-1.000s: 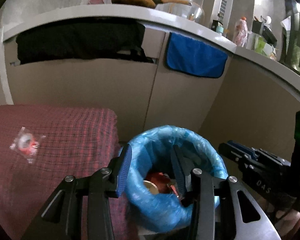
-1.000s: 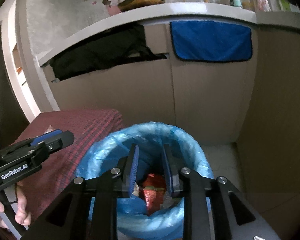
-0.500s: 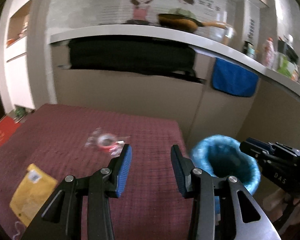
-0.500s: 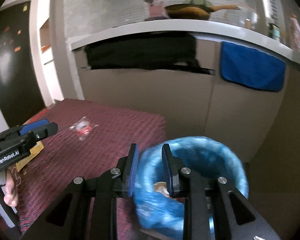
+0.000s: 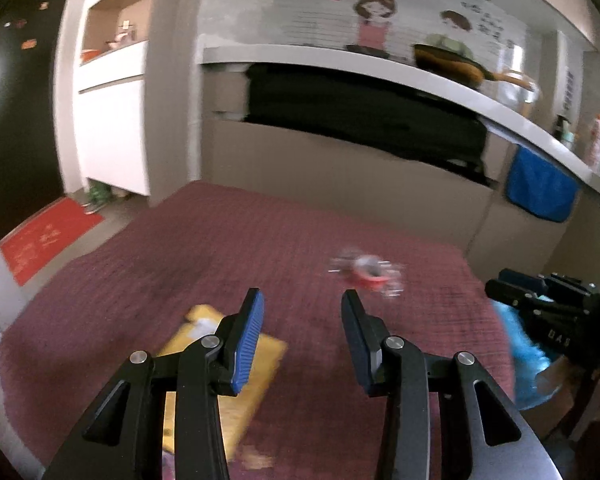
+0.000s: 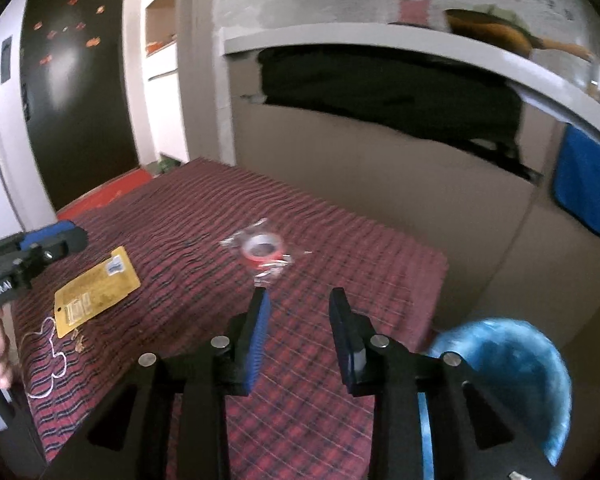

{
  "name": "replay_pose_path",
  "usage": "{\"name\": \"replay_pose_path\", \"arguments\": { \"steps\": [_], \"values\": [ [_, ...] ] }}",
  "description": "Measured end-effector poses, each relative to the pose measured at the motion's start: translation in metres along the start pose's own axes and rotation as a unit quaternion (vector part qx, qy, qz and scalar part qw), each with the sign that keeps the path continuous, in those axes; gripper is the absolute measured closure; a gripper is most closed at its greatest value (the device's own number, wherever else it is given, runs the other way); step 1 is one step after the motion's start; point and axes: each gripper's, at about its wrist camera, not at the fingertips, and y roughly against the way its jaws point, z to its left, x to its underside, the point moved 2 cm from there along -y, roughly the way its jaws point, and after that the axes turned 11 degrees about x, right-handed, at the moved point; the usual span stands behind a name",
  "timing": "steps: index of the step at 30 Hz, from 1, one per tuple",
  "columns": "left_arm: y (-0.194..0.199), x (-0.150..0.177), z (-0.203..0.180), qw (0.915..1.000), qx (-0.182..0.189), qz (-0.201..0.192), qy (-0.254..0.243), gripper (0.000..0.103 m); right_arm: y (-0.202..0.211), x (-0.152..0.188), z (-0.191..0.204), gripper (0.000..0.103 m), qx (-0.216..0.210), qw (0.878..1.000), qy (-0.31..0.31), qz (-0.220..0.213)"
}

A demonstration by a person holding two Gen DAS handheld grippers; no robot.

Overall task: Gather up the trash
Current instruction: 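Move both open tools back over the table, then grasp the yellow card with the left tool while the right tool grasps the tape roll bag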

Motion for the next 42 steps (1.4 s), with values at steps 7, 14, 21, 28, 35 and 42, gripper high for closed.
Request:
{"name": "replay_pose_path", "arguments": {
  "steps": [7, 14, 21, 28, 35, 42],
  "values": [
    [0.003, 0.012, 0.062, 0.9992, -0.014, 0.020, 0.031, 0.061, -0.059, -0.017, 0.039, 0.074, -0.035, 0.998, 0.034, 0.043],
    [-0.003, 0.025, 0.091, 0.9987, -0.016, 0.042, 0.023, 0.061, -0.122, -0.035, 0.062, 0.074, -0.023, 0.995, 0.048, 0.079],
    [-0.009, 0.032, 0.111, 0.9970, 0.000, 0.051, 0.058, 0.061, -0.161, -0.042, 0.069, 0.071, -0.037, 0.994, 0.043, 0.092],
    [-0.010, 0.039, 0.131, 0.9945, -0.006, 0.057, 0.087, 0.061, -0.162, -0.031, 0.105, 0.047, 0.002, 0.987, 0.144, 0.076],
    [0.000, 0.047, 0.133, 0.9940, -0.010, 0.058, 0.092, 0.061, -0.166, -0.042, 0.082, 0.054, 0.021, 0.993, 0.097, 0.064],
    [0.001, 0.060, 0.132, 0.9922, -0.014, 0.078, 0.096, 0.061, -0.185, -0.043, 0.050, 0.047, -0.046, 0.991, -0.006, 0.129]
  ]
}}
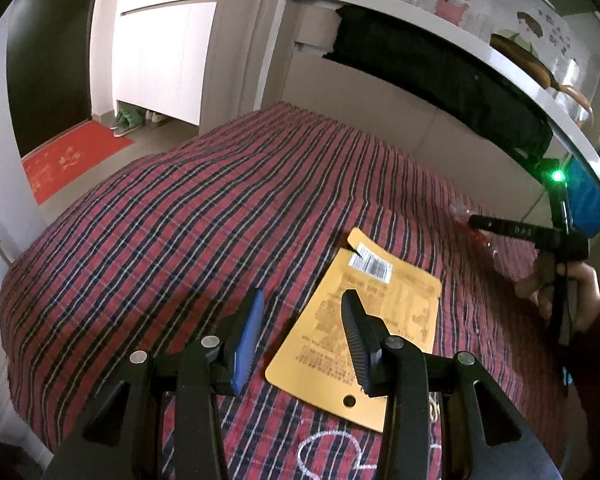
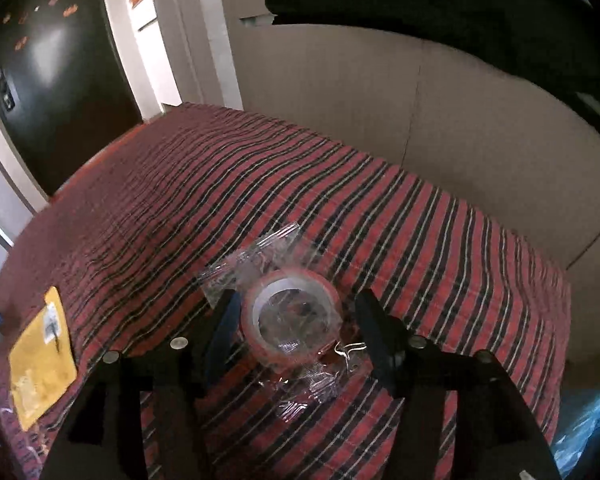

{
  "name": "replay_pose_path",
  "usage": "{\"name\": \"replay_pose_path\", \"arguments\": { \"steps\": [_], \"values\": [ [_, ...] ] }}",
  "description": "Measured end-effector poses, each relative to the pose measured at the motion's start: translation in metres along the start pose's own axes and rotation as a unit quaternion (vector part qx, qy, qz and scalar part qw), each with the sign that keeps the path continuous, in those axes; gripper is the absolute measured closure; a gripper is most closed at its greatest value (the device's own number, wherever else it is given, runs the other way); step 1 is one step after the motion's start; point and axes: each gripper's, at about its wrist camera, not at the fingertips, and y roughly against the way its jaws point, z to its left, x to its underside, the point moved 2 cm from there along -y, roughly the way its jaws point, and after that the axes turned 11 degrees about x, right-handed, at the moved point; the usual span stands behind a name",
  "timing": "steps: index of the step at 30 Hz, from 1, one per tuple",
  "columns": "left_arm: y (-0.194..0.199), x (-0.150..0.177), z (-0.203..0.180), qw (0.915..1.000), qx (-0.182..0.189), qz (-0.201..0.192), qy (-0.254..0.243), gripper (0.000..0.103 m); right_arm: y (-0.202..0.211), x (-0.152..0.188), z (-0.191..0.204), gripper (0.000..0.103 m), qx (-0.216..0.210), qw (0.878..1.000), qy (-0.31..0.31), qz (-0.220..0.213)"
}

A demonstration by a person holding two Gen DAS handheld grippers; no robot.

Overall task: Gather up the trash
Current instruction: 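Grasp the yellow card with the left tool while the right tool grasps the tape roll bag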

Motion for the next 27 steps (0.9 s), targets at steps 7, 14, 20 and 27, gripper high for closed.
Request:
{"name": "replay_pose_path", "arguments": {
  "steps": [7, 14, 20, 27],
  "values": [
    [-0.004, 0.006, -0.006, 0.9997, 0.003, 0.019, -0.016, 0.061, 0.001, 0.001, 0.019, 0.051, 0.038, 0.998, 0.048, 0.000],
    [-0.001, 0.008, 0.010, 0.9995, -0.011, 0.020, 0.024, 0.061, 0.047, 0.032, 0.013, 0.055, 0.025, 0.999, 0.017, -0.016],
    [0.006, 0.021, 0.021, 0.9960, 0.011, 0.039, 0.079, 0.061, 0.091, 0.078, -0.003, 0.055, 0.030, 0.999, -0.001, -0.026],
    [0.007, 0.036, 0.003, 0.9940, 0.036, 0.064, 0.081, 0.061, 0.099, 0.104, -0.014, 0.055, 0.042, 0.999, -0.013, -0.032]
  ]
}}
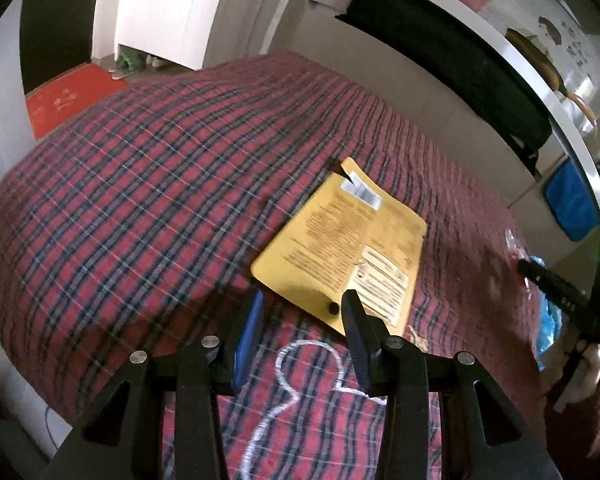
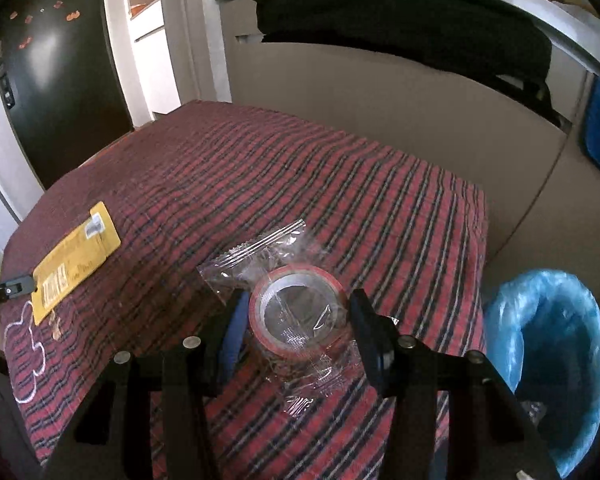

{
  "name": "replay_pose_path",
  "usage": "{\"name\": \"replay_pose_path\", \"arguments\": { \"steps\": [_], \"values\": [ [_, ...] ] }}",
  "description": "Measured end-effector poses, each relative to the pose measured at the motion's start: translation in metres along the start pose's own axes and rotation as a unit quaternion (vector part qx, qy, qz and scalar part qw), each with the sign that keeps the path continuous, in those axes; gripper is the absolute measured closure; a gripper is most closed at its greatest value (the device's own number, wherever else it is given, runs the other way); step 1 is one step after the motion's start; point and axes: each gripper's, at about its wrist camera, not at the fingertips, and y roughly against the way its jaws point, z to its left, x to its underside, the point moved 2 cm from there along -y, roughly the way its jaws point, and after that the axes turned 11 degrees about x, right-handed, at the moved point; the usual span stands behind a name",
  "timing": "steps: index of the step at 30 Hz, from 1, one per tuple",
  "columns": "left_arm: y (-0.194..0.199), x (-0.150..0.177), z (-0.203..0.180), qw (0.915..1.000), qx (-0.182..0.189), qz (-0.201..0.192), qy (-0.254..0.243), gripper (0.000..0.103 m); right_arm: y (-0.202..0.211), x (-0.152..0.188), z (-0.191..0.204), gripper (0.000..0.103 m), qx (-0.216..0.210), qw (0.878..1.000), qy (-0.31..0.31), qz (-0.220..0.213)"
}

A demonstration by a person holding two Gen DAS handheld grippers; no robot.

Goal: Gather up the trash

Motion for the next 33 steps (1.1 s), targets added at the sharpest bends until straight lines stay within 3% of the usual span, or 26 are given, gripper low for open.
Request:
{"name": "replay_pose_path", "arguments": {
  "steps": [6, 9, 15, 18, 26, 33],
  "values": [
    [-0.015, -0.014, -0.002, 0.9991, -0.002, -0.024, 0.035, 0.061, 0.021, 0.021, 0.005, 0.055, -0.023, 1.000, -0.009, -0.011],
    [-0.028, -0.024, -0.022, 0.9996, -0.002, -0.027, 0.002, 0.062, 0.033, 0.027, 0.005, 0.055, -0.026, 0.999, -0.008, -0.021],
    [-0.036, -0.037, -0.088, 0.9929, 0.074, -0.053, -0.076, 0.063, 0.048, 0.037, -0.004, 0.055, -0.031, 0.999, -0.016, -0.026],
    [-0.044, -0.043, -0.118, 0.9873, 0.086, -0.060, -0.119, 0.063, 0.049, 0.042, -0.009, 0.055, -0.032, 0.999, -0.022, -0.024],
    [-0.074, -0.054, -0.150, 0.9848, 0.070, -0.038, -0.154, 0.063, 0.043, 0.056, -0.017, 0.055, -0.020, 0.999, -0.026, -0.017],
    [-0.073, -0.043, -0.133, 0.9872, 0.039, -0.023, -0.153, 0.062, 0.034, 0.056, -0.018, 0.055, -0.031, 0.999, -0.034, -0.009]
  ]
}}
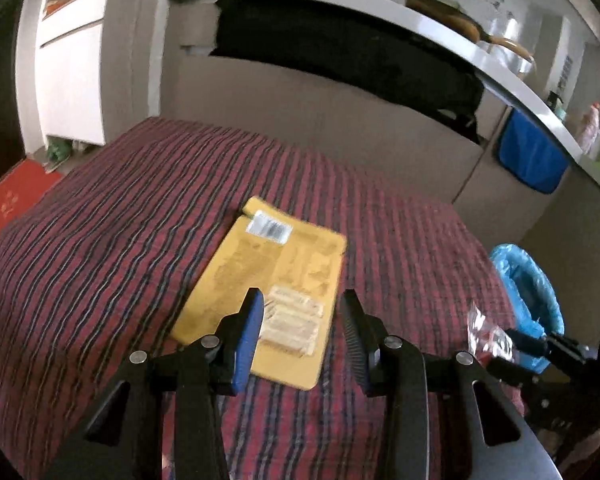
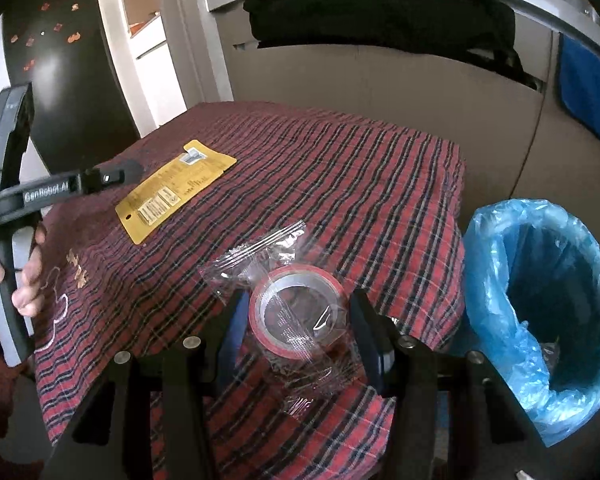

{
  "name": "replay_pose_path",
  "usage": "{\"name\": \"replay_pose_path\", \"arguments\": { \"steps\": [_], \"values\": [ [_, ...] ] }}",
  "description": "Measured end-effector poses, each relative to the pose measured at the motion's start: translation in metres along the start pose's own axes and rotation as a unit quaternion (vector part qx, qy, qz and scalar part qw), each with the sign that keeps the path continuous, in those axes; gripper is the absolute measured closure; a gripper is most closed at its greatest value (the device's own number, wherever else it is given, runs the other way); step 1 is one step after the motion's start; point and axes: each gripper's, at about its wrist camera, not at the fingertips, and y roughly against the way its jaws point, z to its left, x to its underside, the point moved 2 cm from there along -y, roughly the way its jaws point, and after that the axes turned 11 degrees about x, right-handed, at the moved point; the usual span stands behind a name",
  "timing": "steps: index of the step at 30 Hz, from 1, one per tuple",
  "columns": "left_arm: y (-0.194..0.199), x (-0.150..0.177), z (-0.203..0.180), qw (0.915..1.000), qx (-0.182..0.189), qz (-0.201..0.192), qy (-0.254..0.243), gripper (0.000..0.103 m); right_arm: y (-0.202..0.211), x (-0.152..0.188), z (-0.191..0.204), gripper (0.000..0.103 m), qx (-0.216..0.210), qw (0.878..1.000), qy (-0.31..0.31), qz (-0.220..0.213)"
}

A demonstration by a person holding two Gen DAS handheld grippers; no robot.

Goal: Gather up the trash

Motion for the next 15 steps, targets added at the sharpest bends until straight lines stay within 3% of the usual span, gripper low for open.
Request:
{"name": "replay_pose_path", "arguments": {
  "steps": [8, 13, 15],
  "values": [
    [0.020, 0.011, 0.068, 0.9949, -0.013, 0.006, 0.100, 0.062, -0.022, -0.057, 0.037, 0.055, -0.060, 0.997, 0.046, 0.018],
    [0.012, 0.015, 0.086, 0.9915, -0.003, 0.018, 0.129, 0.062, -0.053, -0.089, 0.075, 0.055, -0.089, 0.993, 0.067, 0.026],
    [0.006, 0.014, 0.089, 0.9907, 0.003, 0.020, 0.135, 0.062, -0.067, -0.096, 0.091, 0.055, -0.082, 0.992, 0.090, 0.027]
  ]
}}
